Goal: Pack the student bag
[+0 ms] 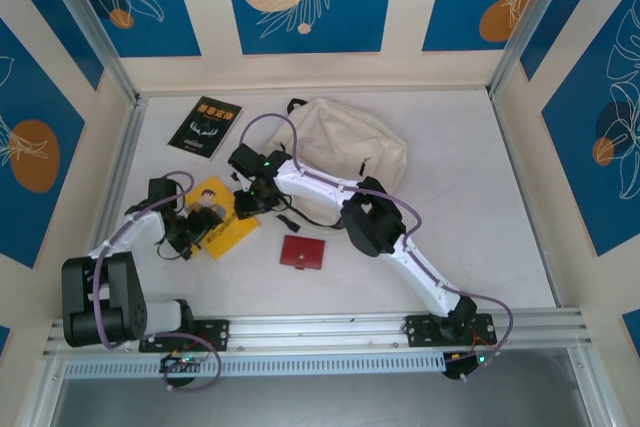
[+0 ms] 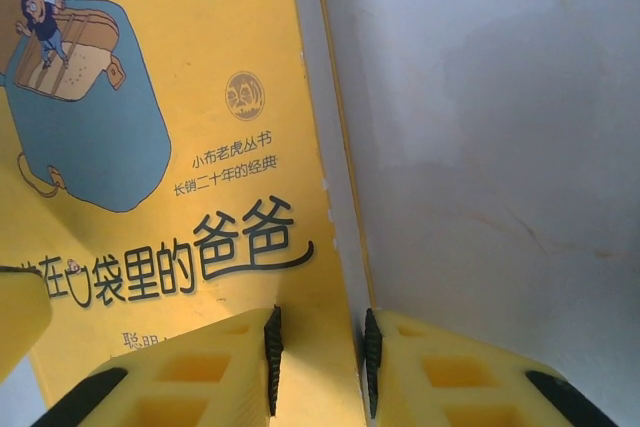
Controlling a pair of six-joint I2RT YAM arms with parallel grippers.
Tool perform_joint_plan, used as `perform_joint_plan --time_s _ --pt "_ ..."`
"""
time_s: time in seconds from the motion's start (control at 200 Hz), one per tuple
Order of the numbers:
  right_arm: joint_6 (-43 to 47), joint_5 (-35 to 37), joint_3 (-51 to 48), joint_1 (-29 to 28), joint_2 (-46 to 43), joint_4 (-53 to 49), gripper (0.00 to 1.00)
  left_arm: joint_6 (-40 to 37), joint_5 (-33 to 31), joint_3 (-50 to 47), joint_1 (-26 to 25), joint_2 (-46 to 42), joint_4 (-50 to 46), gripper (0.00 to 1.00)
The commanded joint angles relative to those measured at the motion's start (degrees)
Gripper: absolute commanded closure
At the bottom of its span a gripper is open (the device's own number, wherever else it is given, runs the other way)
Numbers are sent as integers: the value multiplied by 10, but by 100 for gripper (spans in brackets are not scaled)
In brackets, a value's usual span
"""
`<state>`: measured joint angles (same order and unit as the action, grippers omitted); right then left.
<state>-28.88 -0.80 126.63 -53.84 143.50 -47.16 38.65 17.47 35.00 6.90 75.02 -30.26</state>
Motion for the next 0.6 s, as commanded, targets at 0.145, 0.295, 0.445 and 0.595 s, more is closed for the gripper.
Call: perform_joint_plan --time_s 0.145,0.295,0.445,0.595 --pt "-10 -37 -14 0 6 -9 69 -2 65 -10 7 5 38 22" --pt "-10 -65 -25 3 6 -7 70 0 169 -1 7 -5 68 22" --pt "-14 -90 -38 13 2 -6 69 27 226 12 6 -57 78 22" --pt "-27 -103 -60 19 -12 11 64 69 252 13 7 -101 102 19"
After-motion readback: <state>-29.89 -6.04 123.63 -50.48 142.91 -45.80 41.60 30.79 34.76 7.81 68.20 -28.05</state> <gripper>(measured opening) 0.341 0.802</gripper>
